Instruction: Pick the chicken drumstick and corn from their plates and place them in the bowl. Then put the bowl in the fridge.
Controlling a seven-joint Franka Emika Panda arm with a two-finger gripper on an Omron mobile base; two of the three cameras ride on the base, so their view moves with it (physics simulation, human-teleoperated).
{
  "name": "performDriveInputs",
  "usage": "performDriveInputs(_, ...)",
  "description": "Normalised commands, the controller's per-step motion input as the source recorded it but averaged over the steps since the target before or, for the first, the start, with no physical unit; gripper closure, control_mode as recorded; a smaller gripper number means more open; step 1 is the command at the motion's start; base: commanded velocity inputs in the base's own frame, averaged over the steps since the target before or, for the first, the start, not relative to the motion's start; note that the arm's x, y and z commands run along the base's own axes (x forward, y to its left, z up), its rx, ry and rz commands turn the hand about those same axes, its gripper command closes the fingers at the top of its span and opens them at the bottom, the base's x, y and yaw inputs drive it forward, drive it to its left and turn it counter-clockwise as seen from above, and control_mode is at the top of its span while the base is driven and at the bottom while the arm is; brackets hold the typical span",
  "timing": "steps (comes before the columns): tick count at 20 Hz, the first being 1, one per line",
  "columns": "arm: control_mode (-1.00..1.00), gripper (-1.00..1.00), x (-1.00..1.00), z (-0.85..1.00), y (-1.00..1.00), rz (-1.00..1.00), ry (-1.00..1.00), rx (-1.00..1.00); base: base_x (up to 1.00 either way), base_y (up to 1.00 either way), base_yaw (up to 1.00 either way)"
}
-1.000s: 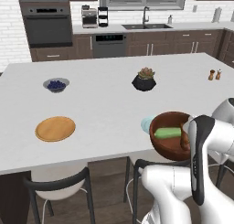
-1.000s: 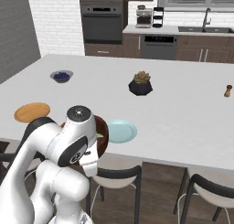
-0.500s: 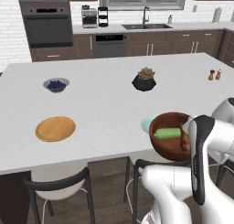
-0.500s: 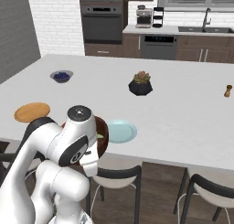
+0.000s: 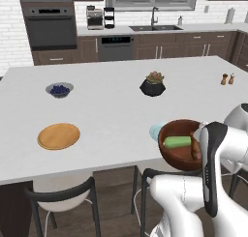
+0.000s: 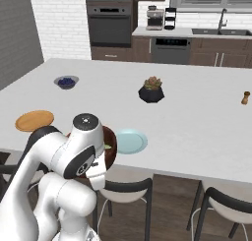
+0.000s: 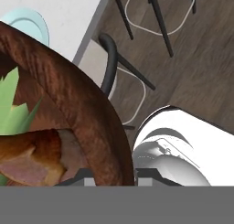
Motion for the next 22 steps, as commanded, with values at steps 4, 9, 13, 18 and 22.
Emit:
performDriveInputs(4, 1.0, 1.0, 0.0, 0.0, 0.0, 0.0, 0.0, 0.0, -0.09, 0.0, 0.0)
performDriveInputs(9, 1.0, 1.0, 0.0, 0.0, 0.0, 0.0, 0.0, 0.0, -0.87, -0.17, 0.0)
performDriveInputs(13, 1.0, 1.0, 0.0, 0.0, 0.0, 0.0, 0.0, 0.0, -0.87, -0.2, -0.17)
performDriveInputs(18, 1.0, 1.0, 0.0, 0.0, 0.0, 0.0, 0.0, 0.0, -0.42, -0.16, -0.53)
performDriveInputs(22, 1.0, 1.0, 0.0, 0.0, 0.0, 0.0, 0.0, 0.0, -0.13, -0.07, -0.59)
